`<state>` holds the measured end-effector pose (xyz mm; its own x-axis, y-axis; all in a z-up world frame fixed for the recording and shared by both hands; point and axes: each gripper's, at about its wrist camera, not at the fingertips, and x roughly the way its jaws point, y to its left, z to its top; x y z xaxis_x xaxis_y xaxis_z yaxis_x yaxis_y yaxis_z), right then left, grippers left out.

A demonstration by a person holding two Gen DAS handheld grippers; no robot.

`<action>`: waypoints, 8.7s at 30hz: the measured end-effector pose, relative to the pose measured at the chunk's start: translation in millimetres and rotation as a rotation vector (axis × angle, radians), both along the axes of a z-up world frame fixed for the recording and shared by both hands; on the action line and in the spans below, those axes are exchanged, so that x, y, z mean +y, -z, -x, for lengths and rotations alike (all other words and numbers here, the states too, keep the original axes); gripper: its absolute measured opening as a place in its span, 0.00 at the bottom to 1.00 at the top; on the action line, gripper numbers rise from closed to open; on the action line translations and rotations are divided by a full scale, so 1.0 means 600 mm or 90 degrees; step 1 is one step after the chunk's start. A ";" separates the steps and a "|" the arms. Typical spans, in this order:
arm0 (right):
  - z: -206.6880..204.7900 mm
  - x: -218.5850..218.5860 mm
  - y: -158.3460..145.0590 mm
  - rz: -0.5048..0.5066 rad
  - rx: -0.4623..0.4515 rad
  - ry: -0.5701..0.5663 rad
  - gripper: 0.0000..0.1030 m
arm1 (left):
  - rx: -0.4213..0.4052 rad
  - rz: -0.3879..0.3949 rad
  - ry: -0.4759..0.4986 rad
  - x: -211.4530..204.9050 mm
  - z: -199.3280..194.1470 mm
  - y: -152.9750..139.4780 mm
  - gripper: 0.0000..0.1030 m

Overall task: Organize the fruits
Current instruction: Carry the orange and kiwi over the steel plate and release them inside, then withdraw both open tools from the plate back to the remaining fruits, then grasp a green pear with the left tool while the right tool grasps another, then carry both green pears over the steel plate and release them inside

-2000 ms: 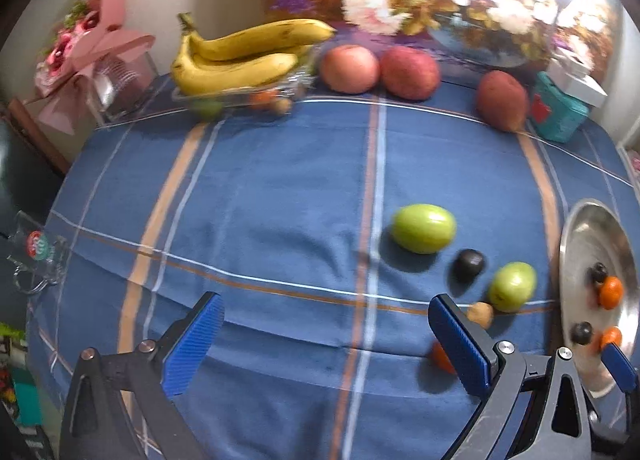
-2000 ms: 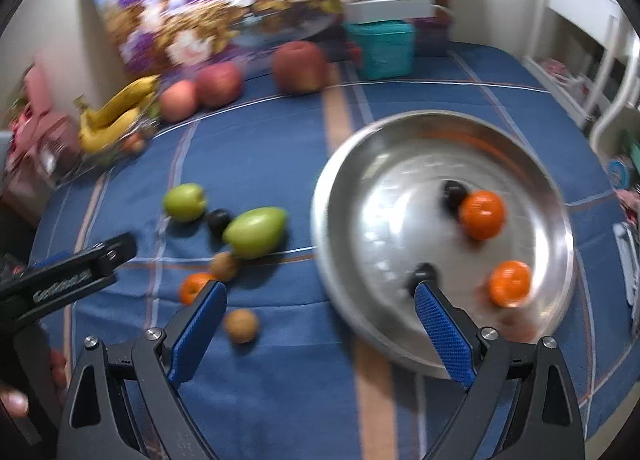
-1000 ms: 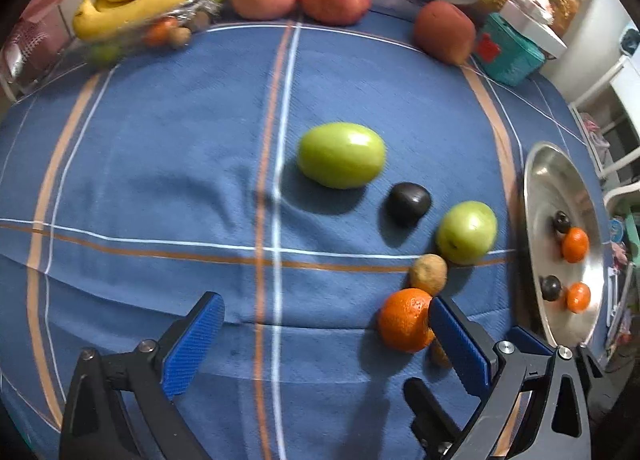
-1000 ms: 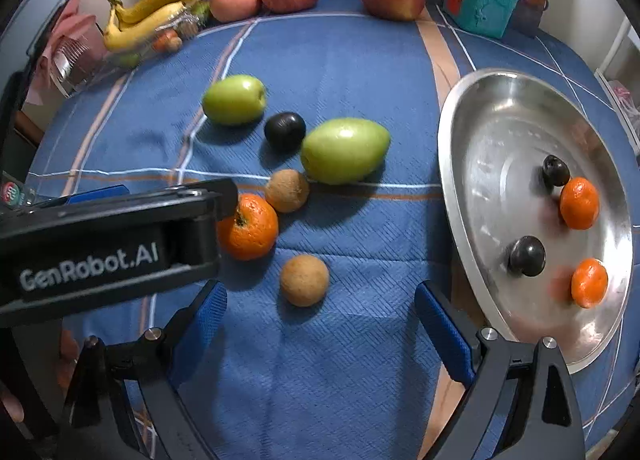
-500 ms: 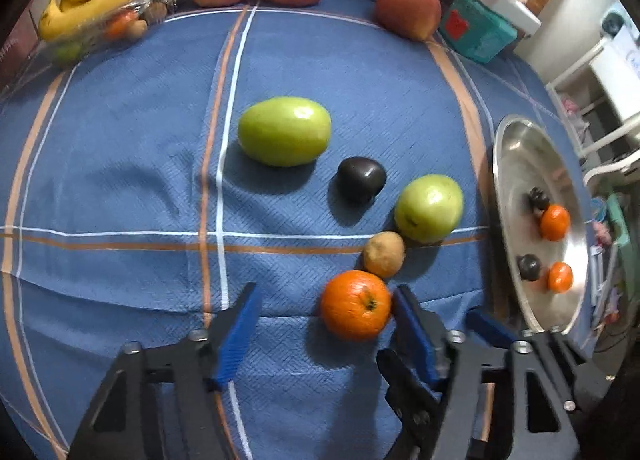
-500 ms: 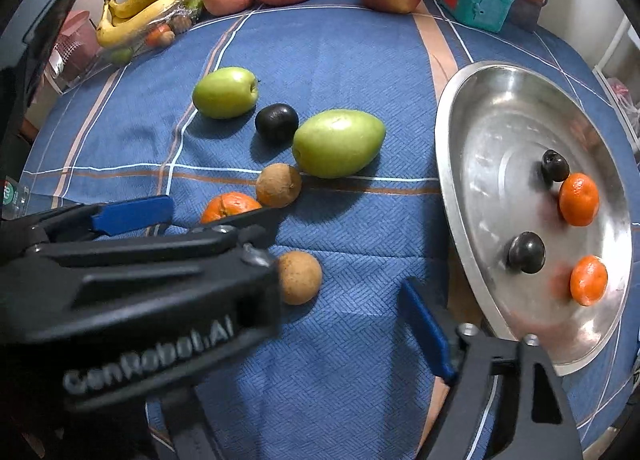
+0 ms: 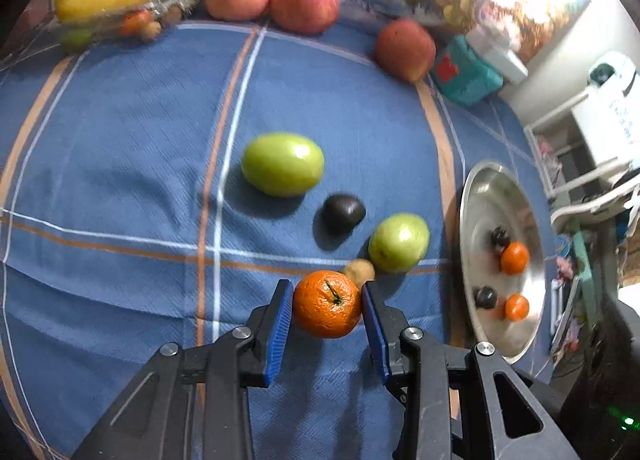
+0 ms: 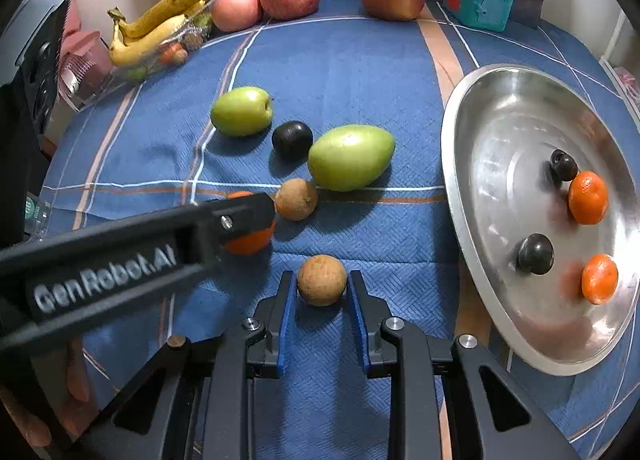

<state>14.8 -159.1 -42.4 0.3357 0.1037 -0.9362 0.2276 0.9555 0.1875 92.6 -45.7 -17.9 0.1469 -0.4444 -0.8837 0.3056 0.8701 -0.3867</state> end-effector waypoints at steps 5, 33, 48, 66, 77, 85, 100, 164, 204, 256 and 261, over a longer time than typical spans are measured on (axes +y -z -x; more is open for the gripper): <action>0.007 -0.013 -0.021 -0.016 -0.025 0.019 0.26 | -0.018 0.018 -0.029 0.027 -0.009 -0.024 0.36; 0.137 -0.232 -0.077 0.055 -0.050 0.325 0.26 | -0.094 0.034 0.053 -0.074 0.047 -0.072 0.36; 0.140 -0.234 -0.040 0.041 0.002 0.304 0.26 | -0.145 0.035 0.191 -0.206 0.122 -0.030 0.36; 0.139 -0.234 -0.024 0.033 0.019 0.305 0.26 | -0.131 0.035 0.178 -0.203 0.116 -0.030 0.46; 0.141 -0.238 -0.038 0.038 -0.006 0.313 0.50 | -0.125 0.025 0.145 -0.185 0.102 -0.033 0.67; 0.137 -0.229 -0.051 0.055 -0.027 0.305 0.70 | -0.149 -0.097 0.077 -0.159 0.086 -0.035 0.88; 0.128 -0.213 -0.068 0.098 -0.073 0.298 0.89 | -0.135 -0.200 -0.049 -0.066 0.056 -0.024 1.00; -0.089 -0.042 -0.037 0.053 -0.034 0.108 0.84 | -0.172 -0.145 -0.073 -0.004 -0.088 -0.021 0.99; -0.078 -0.038 -0.039 0.037 -0.046 0.086 0.50 | -0.123 -0.058 -0.084 -0.009 -0.090 -0.033 0.31; -0.070 -0.063 -0.055 -0.007 -0.072 0.118 0.50 | -0.153 -0.044 -0.074 -0.029 -0.110 -0.035 0.53; -0.052 -0.098 -0.079 0.003 -0.089 0.151 0.50 | -0.169 -0.018 -0.043 -0.059 -0.086 -0.066 0.53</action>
<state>45.9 -217.8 4.9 0.4759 0.0027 -0.8795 0.4181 0.8791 0.2289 144.4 -80.8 21.5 0.4035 -0.4012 -0.8223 0.3335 0.9014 -0.2761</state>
